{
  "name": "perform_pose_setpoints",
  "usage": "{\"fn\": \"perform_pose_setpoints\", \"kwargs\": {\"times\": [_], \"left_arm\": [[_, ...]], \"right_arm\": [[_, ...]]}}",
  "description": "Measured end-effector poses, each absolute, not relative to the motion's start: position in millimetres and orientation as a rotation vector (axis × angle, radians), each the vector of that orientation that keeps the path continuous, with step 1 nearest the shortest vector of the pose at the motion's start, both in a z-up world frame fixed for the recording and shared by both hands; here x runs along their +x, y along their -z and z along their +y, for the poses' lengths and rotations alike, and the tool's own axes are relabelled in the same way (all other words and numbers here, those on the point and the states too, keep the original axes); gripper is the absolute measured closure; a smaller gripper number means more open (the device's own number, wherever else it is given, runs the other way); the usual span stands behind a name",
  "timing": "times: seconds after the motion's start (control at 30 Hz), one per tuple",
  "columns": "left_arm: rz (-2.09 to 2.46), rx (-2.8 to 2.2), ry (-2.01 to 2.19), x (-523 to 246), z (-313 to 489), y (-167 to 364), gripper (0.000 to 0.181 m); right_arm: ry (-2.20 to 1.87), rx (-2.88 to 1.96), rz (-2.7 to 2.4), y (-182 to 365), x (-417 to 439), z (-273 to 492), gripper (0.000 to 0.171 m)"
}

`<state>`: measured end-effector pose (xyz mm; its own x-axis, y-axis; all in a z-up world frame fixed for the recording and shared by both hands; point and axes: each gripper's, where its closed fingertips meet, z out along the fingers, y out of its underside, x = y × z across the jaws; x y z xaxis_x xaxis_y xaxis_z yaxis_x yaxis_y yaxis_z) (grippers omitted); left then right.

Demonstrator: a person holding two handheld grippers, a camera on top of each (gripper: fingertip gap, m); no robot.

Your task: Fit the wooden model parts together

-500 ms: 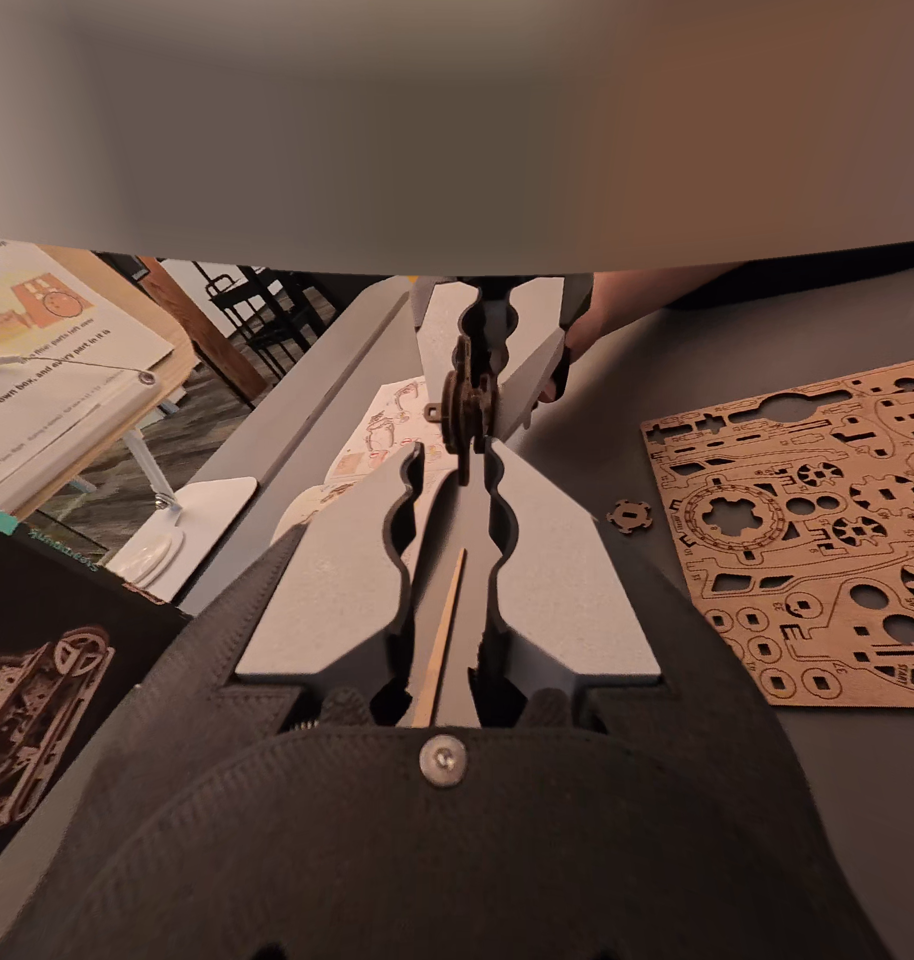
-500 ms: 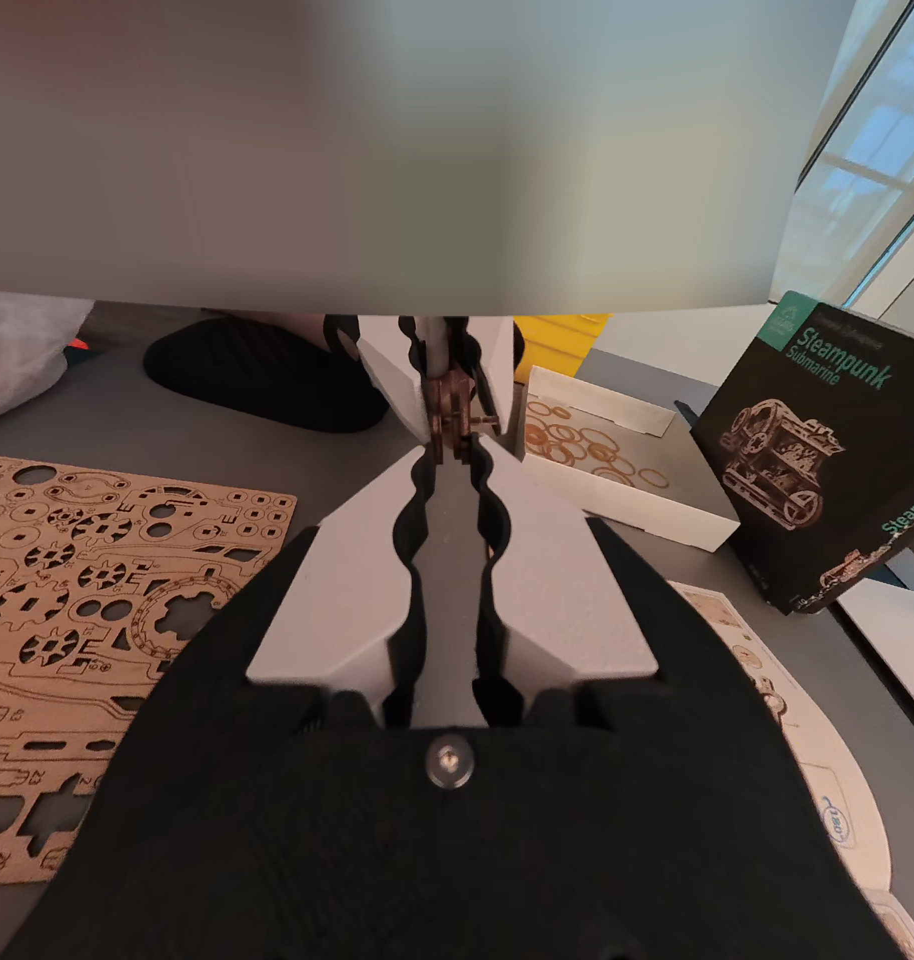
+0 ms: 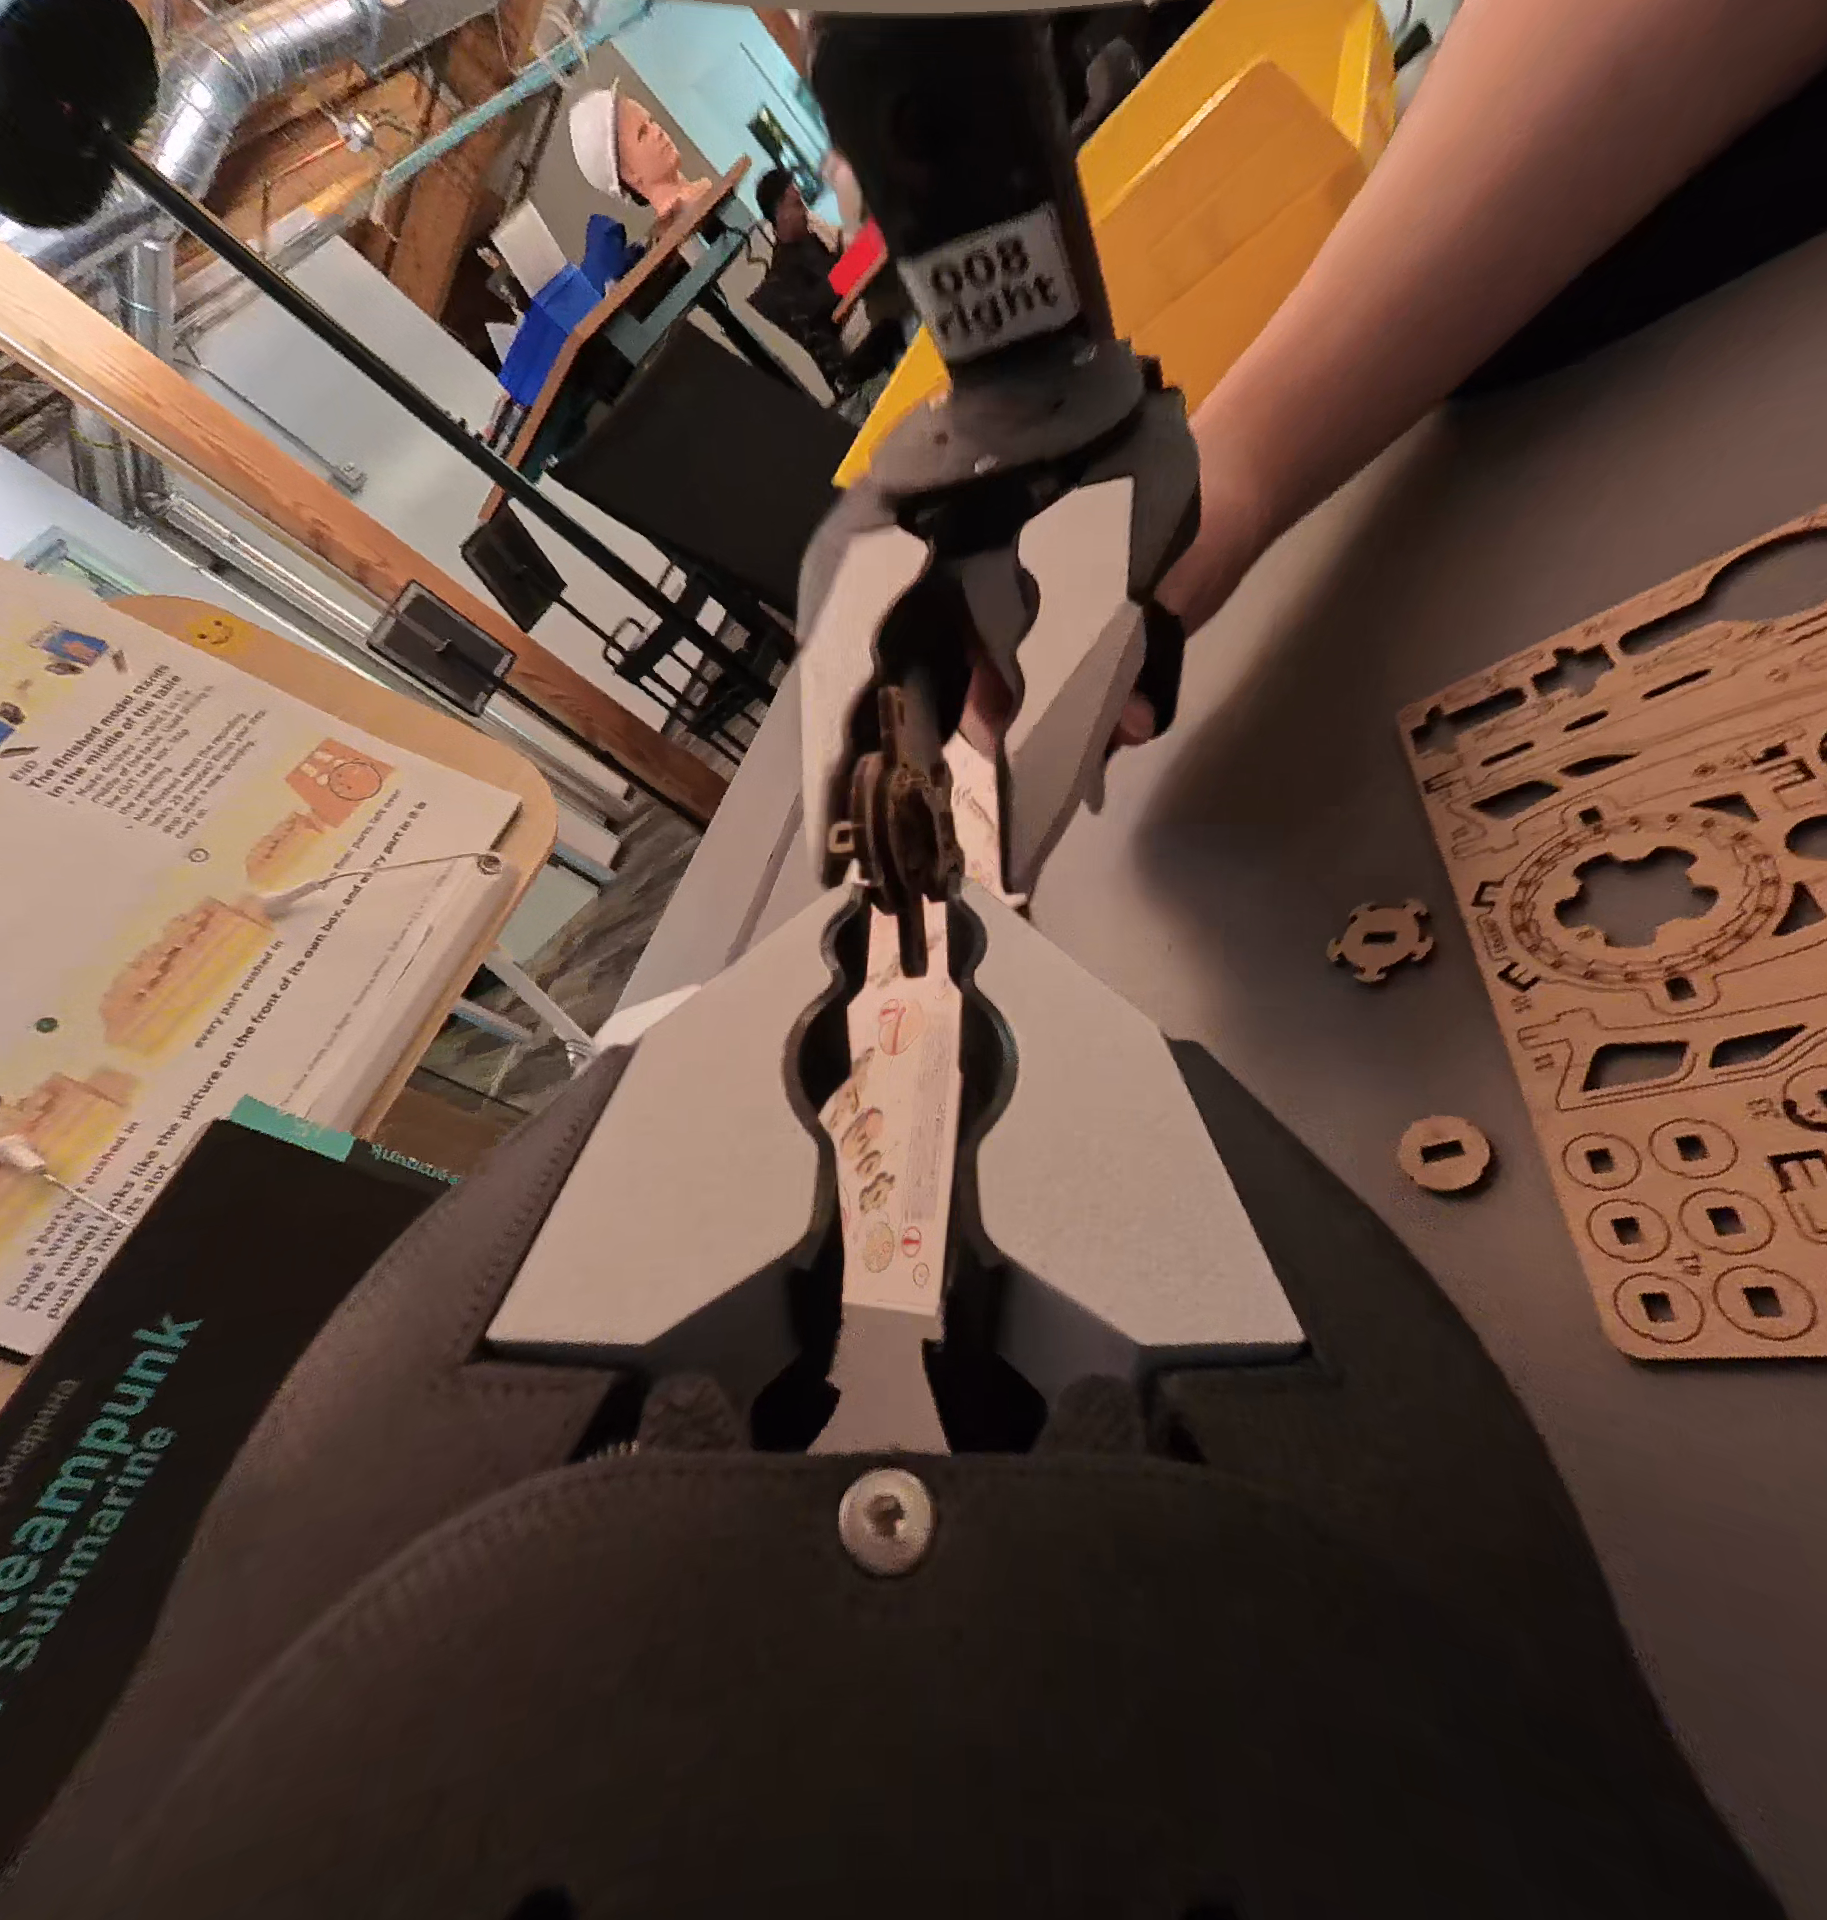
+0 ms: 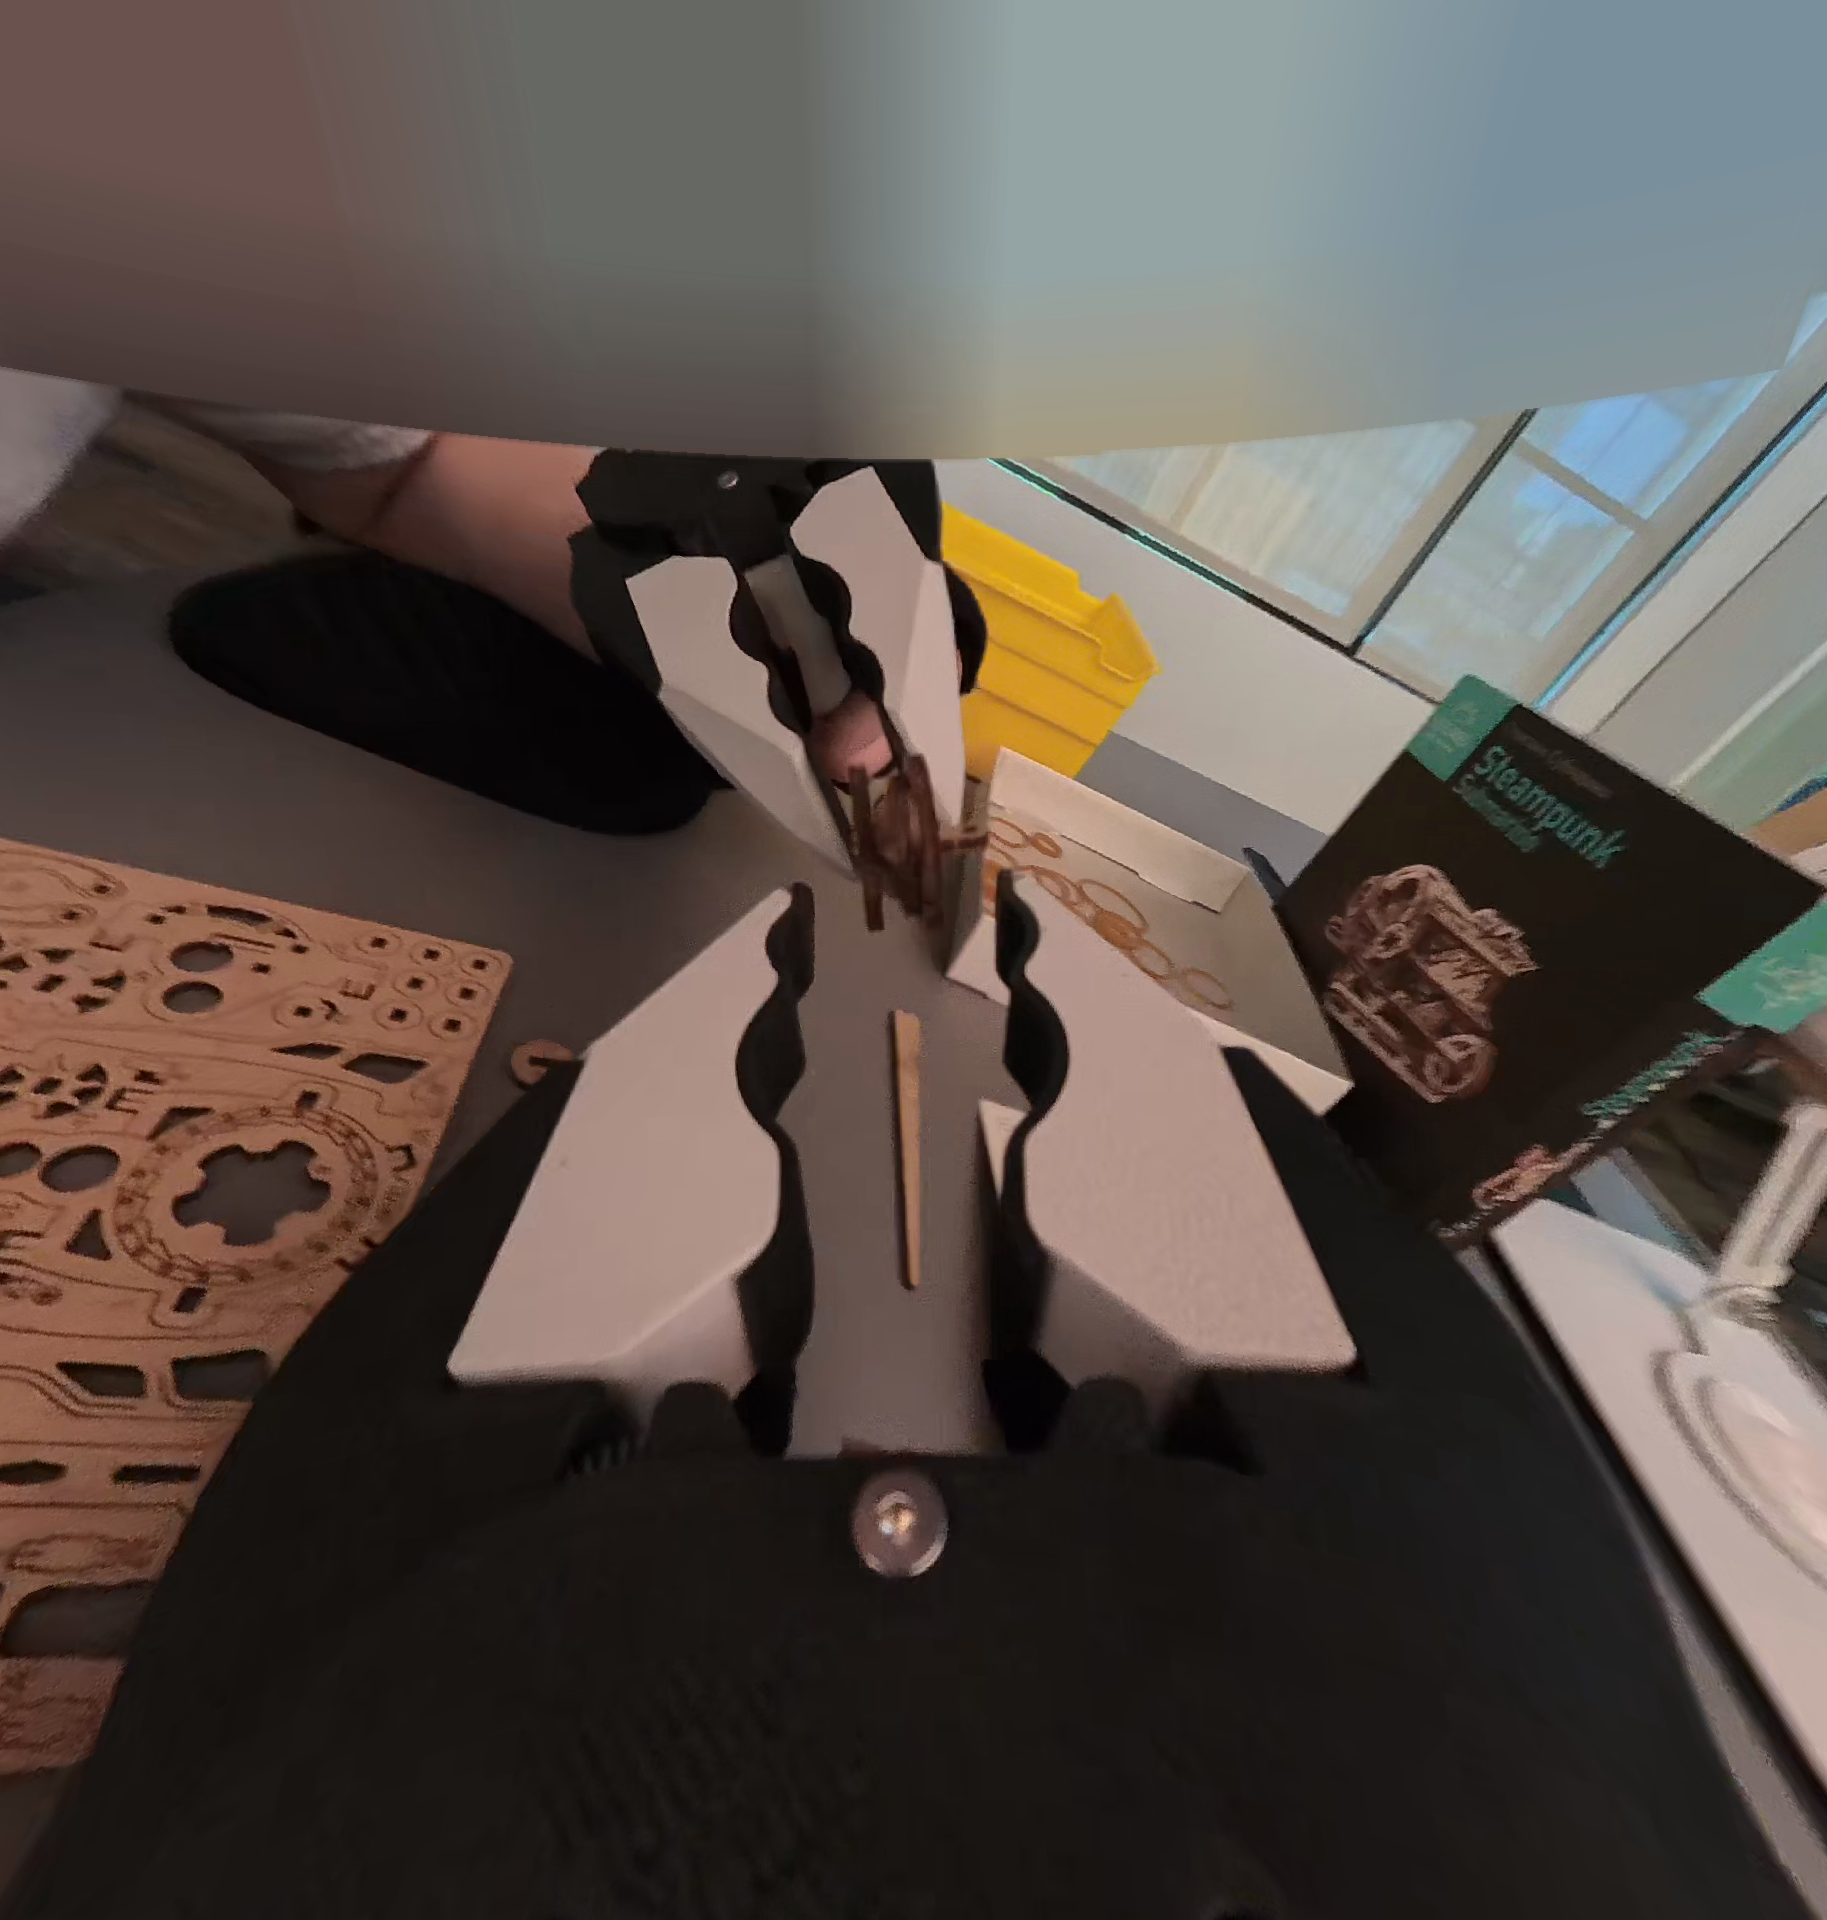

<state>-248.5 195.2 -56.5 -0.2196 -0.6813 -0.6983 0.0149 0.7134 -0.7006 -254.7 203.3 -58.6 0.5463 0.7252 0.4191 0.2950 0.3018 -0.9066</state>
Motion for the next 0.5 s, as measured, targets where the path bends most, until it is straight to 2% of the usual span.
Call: {"fn": "perform_pose_setpoints", "kwargs": {"times": [0.03, 0.3, 0.5], "left_arm": [[1.704, -0.553, 0.687, -247.3, 196.5, 60.5, 0.169], [1.826, -0.656, 0.629, -241.7, 205.6, 88.1, 0.169], [1.858, -0.640, 0.567, -241.8, 206.8, 95.1, 0.169]], "right_arm": [[-0.304, -1.271, -1.026, 57.8, -253.7, 204.1, 0.136], [-0.063, -1.330, -1.160, 77.6, -255.6, 210.1, 0.153], [-0.120, -1.393, -1.167, 87.6, -252.4, 211.8, 0.153]]}}
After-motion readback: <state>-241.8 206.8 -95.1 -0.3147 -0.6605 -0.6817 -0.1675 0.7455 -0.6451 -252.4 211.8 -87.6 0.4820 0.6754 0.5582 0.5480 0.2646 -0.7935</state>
